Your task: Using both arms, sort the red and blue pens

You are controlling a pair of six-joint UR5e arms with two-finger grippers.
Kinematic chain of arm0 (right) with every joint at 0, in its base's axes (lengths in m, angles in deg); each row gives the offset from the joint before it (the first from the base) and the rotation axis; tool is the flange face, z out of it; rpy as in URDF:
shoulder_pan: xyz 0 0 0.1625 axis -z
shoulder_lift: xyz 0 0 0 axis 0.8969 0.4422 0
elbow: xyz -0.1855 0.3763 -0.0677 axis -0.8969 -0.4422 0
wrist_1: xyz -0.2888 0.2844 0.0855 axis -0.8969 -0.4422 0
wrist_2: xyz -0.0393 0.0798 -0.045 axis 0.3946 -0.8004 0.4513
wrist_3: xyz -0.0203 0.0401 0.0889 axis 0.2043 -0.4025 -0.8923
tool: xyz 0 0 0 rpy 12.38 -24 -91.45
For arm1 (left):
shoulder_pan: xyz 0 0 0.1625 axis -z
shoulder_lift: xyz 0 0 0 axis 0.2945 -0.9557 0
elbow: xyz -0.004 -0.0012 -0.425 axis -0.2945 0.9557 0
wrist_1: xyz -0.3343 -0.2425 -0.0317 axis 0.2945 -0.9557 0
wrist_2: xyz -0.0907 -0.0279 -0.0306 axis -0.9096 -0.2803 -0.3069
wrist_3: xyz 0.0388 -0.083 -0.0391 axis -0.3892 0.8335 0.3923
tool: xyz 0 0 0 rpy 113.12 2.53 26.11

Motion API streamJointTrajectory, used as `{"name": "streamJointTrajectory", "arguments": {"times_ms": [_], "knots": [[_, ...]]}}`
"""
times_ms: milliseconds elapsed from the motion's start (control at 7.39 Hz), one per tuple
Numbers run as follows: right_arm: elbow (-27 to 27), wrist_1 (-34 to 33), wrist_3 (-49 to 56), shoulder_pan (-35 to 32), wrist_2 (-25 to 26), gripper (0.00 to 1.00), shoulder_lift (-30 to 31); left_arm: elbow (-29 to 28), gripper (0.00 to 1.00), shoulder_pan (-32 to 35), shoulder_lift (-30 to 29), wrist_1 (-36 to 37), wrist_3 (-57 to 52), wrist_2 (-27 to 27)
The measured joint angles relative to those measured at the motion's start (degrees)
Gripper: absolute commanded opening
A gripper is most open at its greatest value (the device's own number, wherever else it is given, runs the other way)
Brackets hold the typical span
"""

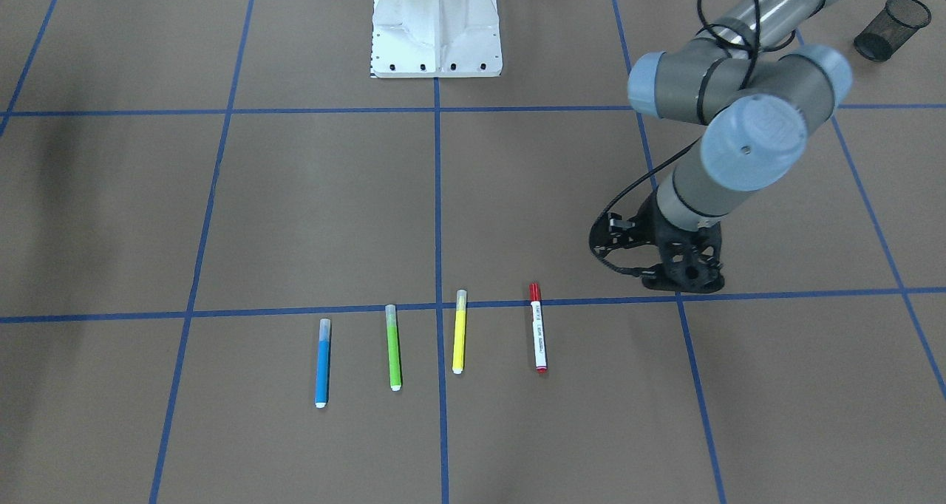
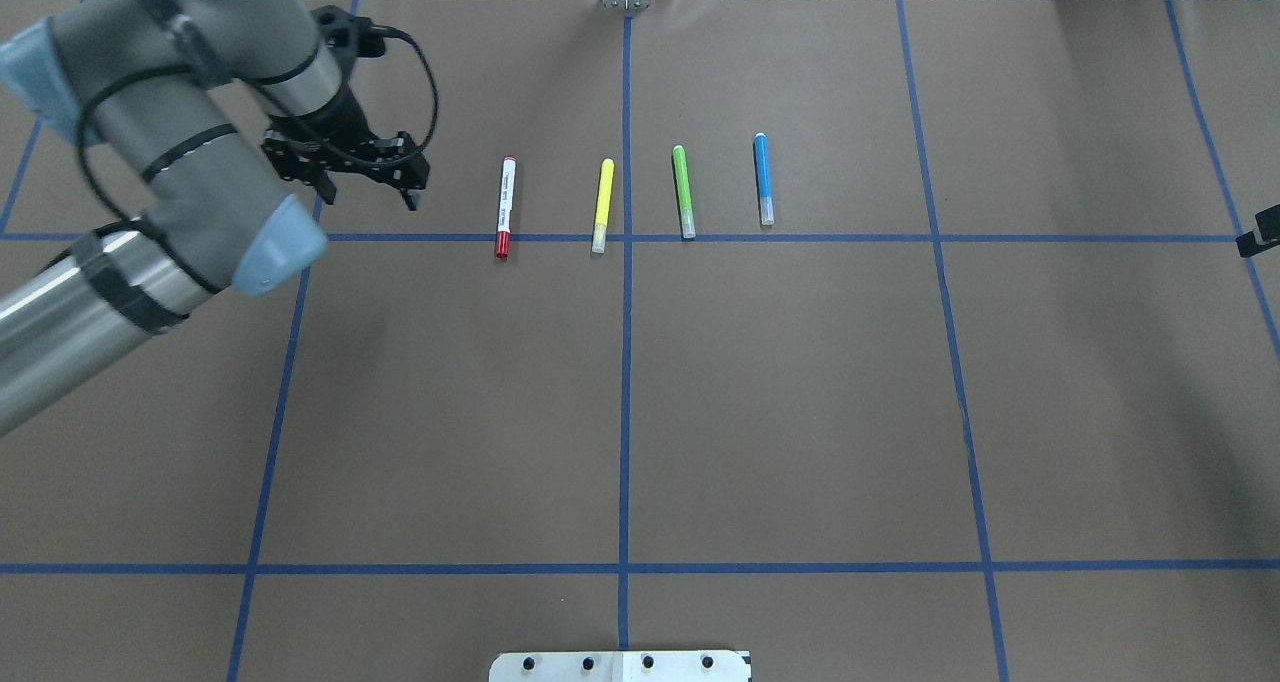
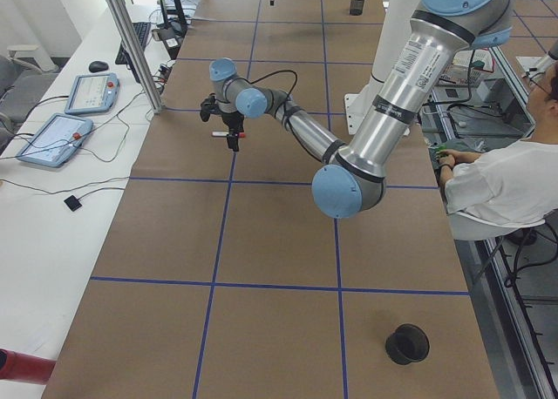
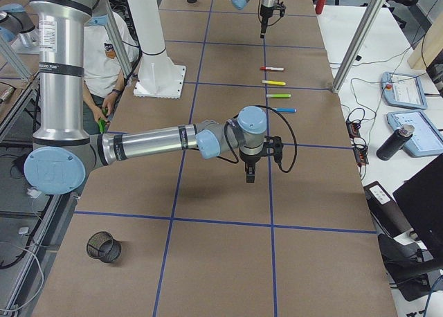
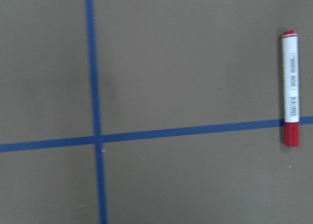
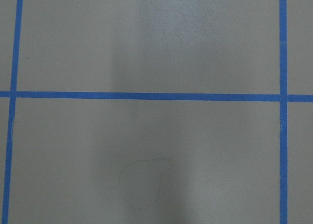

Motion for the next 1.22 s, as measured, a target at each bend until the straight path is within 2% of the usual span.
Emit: {"name": "streamJointTrajectory", "arguments": {"times_ms": [271, 541, 812, 1218], "knots": [[0.0, 0.0, 0.0, 0.0, 0.0, 1.00, 0.1, -14.7, 0.97, -2.1, -9.5, -5.3, 1.7, 0.2], [0.1, 0.0, 0.0, 0.0, -0.1, 1.00, 0.1, -26.9, 0.93, -3.5, -17.3, -8.3, 3.0, 2.2], [0.1, 0.0, 0.0, 0.0, -0.1, 1.00, 0.2, -33.0, 0.89, -4.3, -20.4, -10.8, 3.0, 5.9], [0.0, 0.0, 0.0, 0.0, -0.1, 1.00, 0.4, -36.6, 0.79, -4.7, -21.0, -14.5, 3.0, 7.8]]}}
